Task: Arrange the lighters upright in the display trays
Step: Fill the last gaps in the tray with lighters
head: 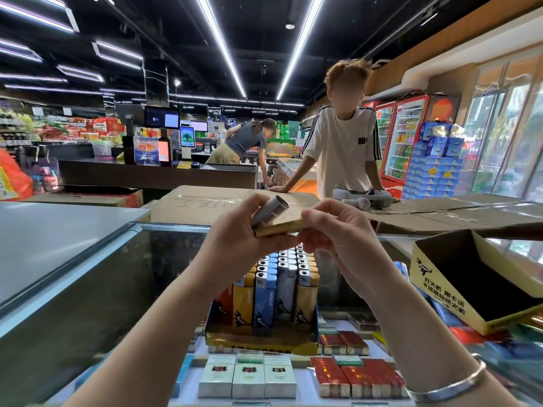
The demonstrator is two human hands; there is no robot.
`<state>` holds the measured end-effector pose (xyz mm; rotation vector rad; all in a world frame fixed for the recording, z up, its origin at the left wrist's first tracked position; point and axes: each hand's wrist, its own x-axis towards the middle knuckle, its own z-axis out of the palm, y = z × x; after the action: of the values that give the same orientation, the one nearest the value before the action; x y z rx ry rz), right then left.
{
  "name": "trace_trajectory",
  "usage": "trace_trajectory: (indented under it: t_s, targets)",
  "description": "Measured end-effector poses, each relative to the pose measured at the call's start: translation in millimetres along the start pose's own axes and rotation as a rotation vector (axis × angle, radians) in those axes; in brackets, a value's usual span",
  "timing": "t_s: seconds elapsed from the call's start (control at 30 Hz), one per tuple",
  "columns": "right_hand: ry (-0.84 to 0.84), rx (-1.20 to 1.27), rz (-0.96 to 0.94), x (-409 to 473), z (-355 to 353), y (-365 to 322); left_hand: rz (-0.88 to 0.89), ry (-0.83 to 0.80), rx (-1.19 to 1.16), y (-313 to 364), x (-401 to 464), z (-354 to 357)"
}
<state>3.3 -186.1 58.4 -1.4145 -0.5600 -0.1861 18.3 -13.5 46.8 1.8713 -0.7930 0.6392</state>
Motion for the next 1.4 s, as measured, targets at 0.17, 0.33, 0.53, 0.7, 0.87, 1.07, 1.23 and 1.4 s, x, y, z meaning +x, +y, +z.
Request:
trace_trajectory:
  t_s: [0.17, 0.33, 0.53, 0.7, 0.87, 1.07, 1.23, 1.4]
  targets:
    - [-0.018, 0.082, 0.027, 1, -4, 0, -0.159, -0.044, -0.263, 2, 2, -4]
    - [-0.046, 0.095, 0.043, 2, -5, -1, -0.29, -0.099, -0.514, -3, 4, -12]
    - [-0.165, -0.37, -0.066, -1, 2, 0, -0.294, -0.109, -0.543, -1, 3, -13]
    - [-0.189, -0.489, -0.221, -4, 10, 0, -0.23, -0.17, -0.463, 2, 2, -9]
    - [-0.203, -0.406, -0.147, -6, -5, -14, -0.285, -0.118, -0.39, -2, 4, -9]
    - [-0.335, -0.723, -0.072, -9, -7, -23, -0.272, -0.139, -0.311, -2, 4, -11]
    - [-0.387, -0.938, -0.032, -11, -5, -20, -0.26, -0.127, -0.299, -1, 3, -11]
    - [-0.393, -1.082, -0.082, -13, 1, -18, -0.253, -0.126, -0.292, -4, 3, -10]
